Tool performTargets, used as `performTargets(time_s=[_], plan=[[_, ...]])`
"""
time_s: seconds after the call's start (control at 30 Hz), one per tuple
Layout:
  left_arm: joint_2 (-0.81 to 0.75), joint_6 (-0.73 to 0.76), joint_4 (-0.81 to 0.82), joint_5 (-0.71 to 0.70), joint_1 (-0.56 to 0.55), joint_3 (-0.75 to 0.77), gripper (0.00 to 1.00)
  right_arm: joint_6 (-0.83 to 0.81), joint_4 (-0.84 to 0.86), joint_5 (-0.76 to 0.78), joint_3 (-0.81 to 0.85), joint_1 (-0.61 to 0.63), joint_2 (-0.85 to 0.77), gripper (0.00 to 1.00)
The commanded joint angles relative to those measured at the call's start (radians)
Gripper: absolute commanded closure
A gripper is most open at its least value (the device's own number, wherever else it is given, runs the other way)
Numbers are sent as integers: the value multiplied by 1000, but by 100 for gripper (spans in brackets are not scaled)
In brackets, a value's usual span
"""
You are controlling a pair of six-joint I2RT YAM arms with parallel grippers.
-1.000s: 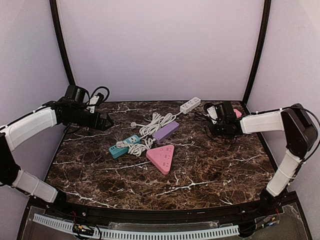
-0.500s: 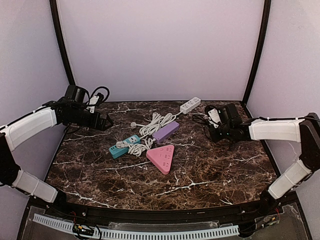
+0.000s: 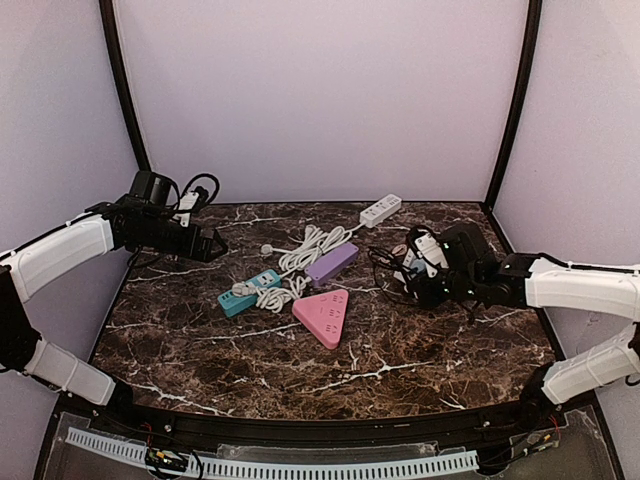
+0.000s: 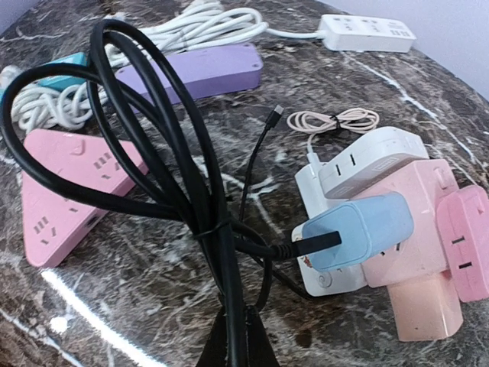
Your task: Pull the plug off the socket
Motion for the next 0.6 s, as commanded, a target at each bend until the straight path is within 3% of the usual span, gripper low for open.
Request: performTargets(time_s=[0.0, 0.23, 0.57], plan=[[-11, -2, -6, 7, 0, -11, 1, 85, -23, -25, -14, 104, -25, 100], [-7, -3, -8, 15, 0, -13, 1, 148, -74, 3, 23, 287, -3, 100], [7, -4, -10, 26, 0, -13, 1, 190, -86, 2, 150, 513, 164, 100]])
